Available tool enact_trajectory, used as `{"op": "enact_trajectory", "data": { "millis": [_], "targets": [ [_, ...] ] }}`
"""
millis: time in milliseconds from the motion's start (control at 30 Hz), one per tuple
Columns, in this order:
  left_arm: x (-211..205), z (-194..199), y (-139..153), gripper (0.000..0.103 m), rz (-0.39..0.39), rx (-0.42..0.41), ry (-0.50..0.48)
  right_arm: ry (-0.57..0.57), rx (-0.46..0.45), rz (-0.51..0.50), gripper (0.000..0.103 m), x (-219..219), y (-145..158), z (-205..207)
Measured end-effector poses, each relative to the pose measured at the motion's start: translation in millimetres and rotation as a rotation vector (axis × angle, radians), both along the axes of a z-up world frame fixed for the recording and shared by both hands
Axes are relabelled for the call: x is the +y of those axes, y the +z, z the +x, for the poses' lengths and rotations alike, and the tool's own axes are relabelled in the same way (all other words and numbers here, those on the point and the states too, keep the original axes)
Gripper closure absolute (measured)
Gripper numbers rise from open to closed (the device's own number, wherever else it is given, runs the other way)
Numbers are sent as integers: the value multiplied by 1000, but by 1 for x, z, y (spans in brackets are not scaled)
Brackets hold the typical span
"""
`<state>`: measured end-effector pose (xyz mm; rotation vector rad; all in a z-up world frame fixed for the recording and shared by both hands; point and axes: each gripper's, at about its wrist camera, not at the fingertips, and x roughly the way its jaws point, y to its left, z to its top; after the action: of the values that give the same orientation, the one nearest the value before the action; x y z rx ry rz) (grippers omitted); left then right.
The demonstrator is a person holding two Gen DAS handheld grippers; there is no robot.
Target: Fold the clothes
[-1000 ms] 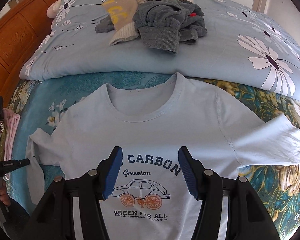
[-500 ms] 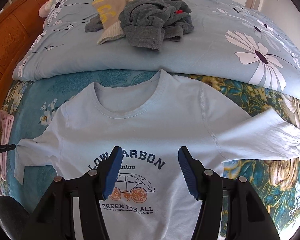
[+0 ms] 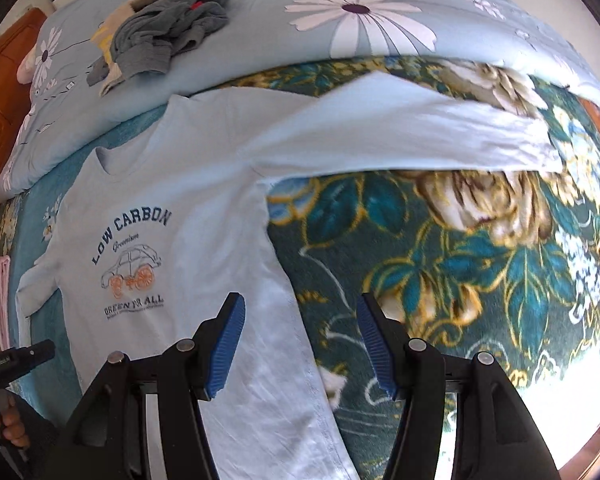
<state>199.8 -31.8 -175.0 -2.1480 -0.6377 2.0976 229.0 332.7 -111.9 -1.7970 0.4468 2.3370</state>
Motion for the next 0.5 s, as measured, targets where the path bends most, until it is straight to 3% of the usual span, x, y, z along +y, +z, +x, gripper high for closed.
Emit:
{"op": "enact_trajectory", "data": {
  "millis": [133, 200, 300, 400, 500],
  "targets": [
    [21, 3, 6, 61, -67, -10, -5, 43, -52, -59, 44, -2, -15, 48],
    [31, 5, 7, 61, -64, 0, 1, 79, -68, -72, 44, -8, -21, 68],
    [39, 10, 7, 61, -9, 0, 13, 119, -91, -67, 44, -19, -29, 82],
    [36, 14, 5, 61, 3, -18, 49, 99, -116, -1, 44, -19, -38, 93],
    [29, 16, 1, 61, 50, -49, 110, 81, -128, -1, 44, -17, -44, 101]
  ]
}}
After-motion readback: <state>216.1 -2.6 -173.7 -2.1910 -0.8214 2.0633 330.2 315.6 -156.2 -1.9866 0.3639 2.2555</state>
